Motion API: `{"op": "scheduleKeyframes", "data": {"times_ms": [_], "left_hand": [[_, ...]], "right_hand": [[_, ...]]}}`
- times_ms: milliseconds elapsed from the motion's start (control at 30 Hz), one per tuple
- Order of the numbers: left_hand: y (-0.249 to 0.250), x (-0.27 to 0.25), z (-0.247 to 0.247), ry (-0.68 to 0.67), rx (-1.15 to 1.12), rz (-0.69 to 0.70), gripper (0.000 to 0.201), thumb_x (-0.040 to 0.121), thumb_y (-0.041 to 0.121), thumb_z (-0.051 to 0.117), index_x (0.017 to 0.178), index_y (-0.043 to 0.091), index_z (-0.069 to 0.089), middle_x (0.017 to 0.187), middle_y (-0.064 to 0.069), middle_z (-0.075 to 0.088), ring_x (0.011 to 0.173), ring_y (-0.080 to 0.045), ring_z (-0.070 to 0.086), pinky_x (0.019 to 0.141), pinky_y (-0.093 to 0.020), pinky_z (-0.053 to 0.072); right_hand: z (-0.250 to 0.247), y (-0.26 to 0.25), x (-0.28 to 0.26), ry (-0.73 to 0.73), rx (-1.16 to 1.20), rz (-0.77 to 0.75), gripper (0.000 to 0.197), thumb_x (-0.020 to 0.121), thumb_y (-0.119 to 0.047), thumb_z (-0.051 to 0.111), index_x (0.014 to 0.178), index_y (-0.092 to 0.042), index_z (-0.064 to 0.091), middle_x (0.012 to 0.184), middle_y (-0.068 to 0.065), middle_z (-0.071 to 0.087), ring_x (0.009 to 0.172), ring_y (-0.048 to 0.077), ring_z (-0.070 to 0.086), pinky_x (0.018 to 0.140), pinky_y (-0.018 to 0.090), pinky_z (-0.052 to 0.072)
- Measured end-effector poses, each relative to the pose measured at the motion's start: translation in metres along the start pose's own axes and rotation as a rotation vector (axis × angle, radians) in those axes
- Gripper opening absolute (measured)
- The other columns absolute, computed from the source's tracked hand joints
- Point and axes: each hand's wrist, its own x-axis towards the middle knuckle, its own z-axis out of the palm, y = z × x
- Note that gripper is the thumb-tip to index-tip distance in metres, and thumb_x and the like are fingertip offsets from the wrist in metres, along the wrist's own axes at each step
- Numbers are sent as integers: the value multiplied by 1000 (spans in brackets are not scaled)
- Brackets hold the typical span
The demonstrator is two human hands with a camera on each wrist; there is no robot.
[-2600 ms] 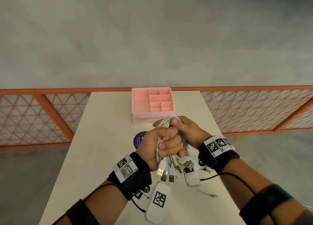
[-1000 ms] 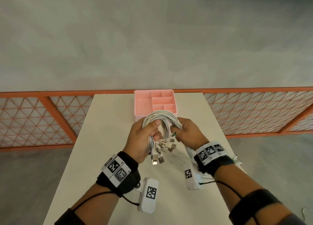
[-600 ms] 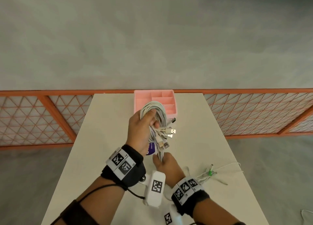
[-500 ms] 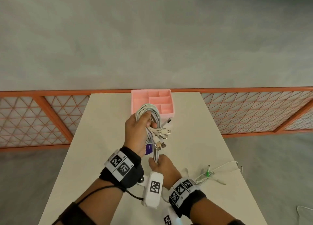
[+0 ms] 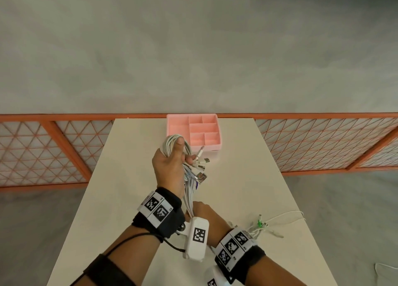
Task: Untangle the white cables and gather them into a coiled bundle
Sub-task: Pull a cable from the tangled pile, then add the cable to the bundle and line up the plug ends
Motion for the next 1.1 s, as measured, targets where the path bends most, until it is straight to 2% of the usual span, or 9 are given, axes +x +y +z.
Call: {"op": "scheduleKeyframes", "data": {"times_ms": [133,267,400,533,633,767,867,967,1100], "left_hand": [[-10,14,-15,-18,96,94,36,92,33,69,89,-1,58,59,-1,51,47,-15,48,51,-28,48],[-29,16,-31,-41,248,87,67,78,51,75,114,0,51,76,-8,60,59,-18,57,60,-33,52],[-41,9,-41,-122,471,63,68,72,64,75,111,17,46,97,-15,62,87,-30,62,79,-42,56],[-40,-2,-41,-275,605,88,49,81,35,80,98,13,39,77,4,45,65,-8,43,57,-17,40],[-40,-8,-40,-441,606,120,51,79,42,79,98,19,37,76,2,45,60,-4,41,54,-15,38],[-37,-10,-37,-574,567,149,66,75,66,66,105,15,36,87,-7,47,76,-14,45,64,-26,43],[-33,-10,-35,-684,545,84,87,69,81,63,114,11,36,104,-19,51,92,-26,54,75,-50,51],[-26,-17,-31,-737,664,27,83,58,66,83,116,28,38,116,0,59,109,-15,61,89,-42,54],[-21,-21,-27,-755,708,2,56,71,44,77,115,28,45,105,8,64,97,-10,64,85,-41,56]], "right_hand": [[-8,-2,-16,4,-190,-66,21,87,-23,53,75,-16,37,70,1,47,65,23,53,54,32,37],[-21,-8,-27,23,-276,-97,17,96,-29,46,92,-13,49,85,10,61,71,25,55,63,36,45],[-42,-12,-33,-3,-478,-120,20,97,-34,45,99,-15,51,94,12,66,83,32,61,68,38,48],[-79,-32,-41,-23,-632,-167,14,90,-28,50,99,-19,56,91,7,68,82,30,63,67,38,51],[-107,-53,-47,-25,-700,-184,15,86,-24,54,100,-22,60,87,3,67,78,25,61,66,35,49],[-128,-71,-50,-29,-715,-211,14,86,-21,56,99,-22,62,84,0,65,77,23,60,65,35,50],[-141,-75,-47,26,-622,-254,16,86,-28,62,103,-26,63,86,-7,67,77,16,61,70,37,53],[-157,-78,-37,22,-453,-258,24,80,-29,76,102,-27,66,91,-9,69,81,11,65,77,36,55],[-175,-76,-27,50,-259,-247,34,66,-26,90,90,-19,66,84,-4,71,75,14,67,75,39,57]]}}
